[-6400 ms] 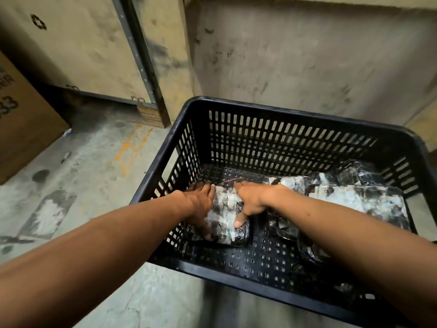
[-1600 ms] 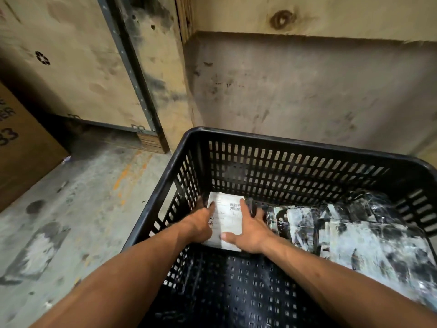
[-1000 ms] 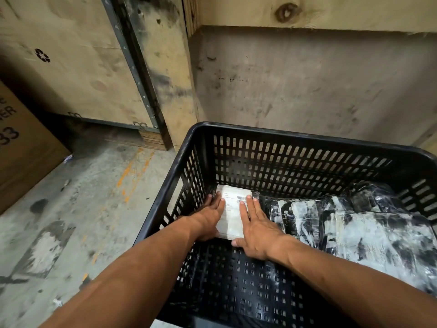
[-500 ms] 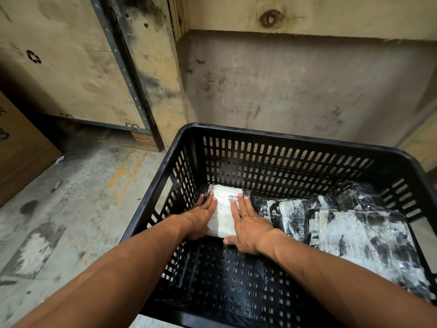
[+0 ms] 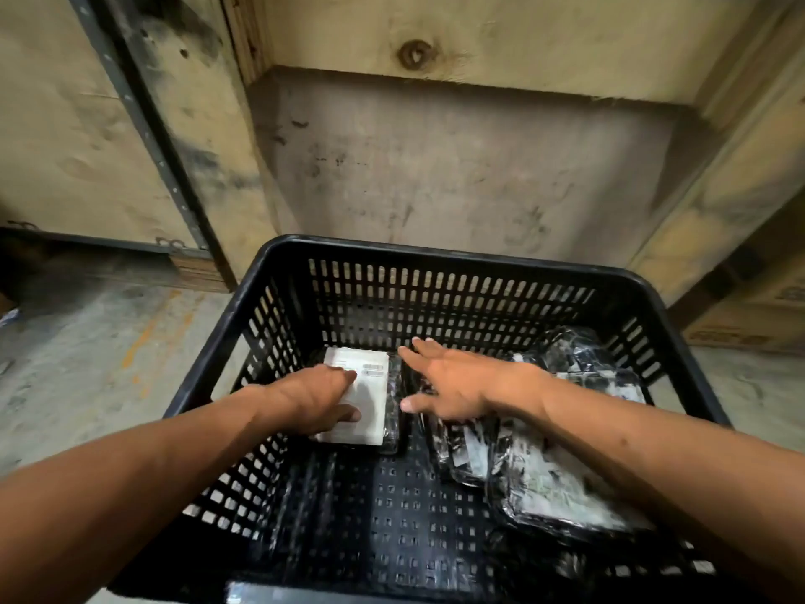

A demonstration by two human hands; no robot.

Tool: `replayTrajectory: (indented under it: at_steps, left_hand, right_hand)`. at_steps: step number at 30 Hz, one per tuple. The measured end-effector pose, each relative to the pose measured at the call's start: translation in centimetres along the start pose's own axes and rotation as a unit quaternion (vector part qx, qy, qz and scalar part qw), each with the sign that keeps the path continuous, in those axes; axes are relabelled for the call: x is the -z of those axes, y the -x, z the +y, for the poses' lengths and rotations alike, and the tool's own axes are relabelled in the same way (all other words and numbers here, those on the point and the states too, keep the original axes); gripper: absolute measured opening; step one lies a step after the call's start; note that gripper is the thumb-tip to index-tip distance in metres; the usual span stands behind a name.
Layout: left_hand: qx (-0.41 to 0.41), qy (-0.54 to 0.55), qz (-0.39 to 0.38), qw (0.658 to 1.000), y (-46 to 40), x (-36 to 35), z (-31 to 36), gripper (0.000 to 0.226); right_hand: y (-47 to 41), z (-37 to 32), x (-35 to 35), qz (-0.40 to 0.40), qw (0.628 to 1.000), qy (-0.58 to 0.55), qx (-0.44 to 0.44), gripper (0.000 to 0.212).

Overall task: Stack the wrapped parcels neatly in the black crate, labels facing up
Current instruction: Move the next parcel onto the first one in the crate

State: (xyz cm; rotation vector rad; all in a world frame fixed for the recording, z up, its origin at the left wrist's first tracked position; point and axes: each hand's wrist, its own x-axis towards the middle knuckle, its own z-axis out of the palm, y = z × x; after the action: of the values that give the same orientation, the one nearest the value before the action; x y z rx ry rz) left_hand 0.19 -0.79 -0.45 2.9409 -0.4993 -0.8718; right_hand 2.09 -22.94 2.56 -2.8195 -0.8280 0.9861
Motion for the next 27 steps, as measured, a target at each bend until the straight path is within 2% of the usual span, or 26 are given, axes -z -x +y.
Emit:
replayTrajectory:
  at_steps: [3,7,12,15,20,23,27]
  left_hand:
    - [-0.091,-0.005,0.044,0.995,0.6,0.5,2.9,0.068]
    - [-0.209,0.046,0.101,0.972,1.8,0.1,7.8,0.092]
    - [-0.268,0.095,0.098,0.954,2.2,-0.8,12.9,0.114]
    - [-0.287,0.091,0.090,0.949,1.9,-1.0,14.9,0.116]
    - [-0.300,0.098,0.062,0.947,1.0,-1.9,15.8,0.132]
    - [-0.300,0.163,0.076,0.937,1.0,-2.4,15.9,0.126]
    - [-0.303,0.251,0.097,0.914,1.8,-2.0,15.2,0.094]
  right_hand:
    - [4.9,2.5,1.8,0.013,1.000,0.015,-0.001,0.083]
    - [11.8,5.0,2.8,0.050,0.998,0.025,-0.003,0.086]
    - [18.3,7.4,1.3,0.056,0.997,0.007,-0.043,0.094]
    - [20.7,8.3,-0.6,0.045,0.996,-0.001,-0.079,0.087]
    - [21.4,8.7,-1.9,0.046,0.995,0.011,-0.086,0.080]
    - [21.6,9.0,-1.8,0.023,0.996,0.016,-0.081,0.087]
    - [21.8,8.7,-2.0,0.005,0.998,0.030,-0.061,0.101]
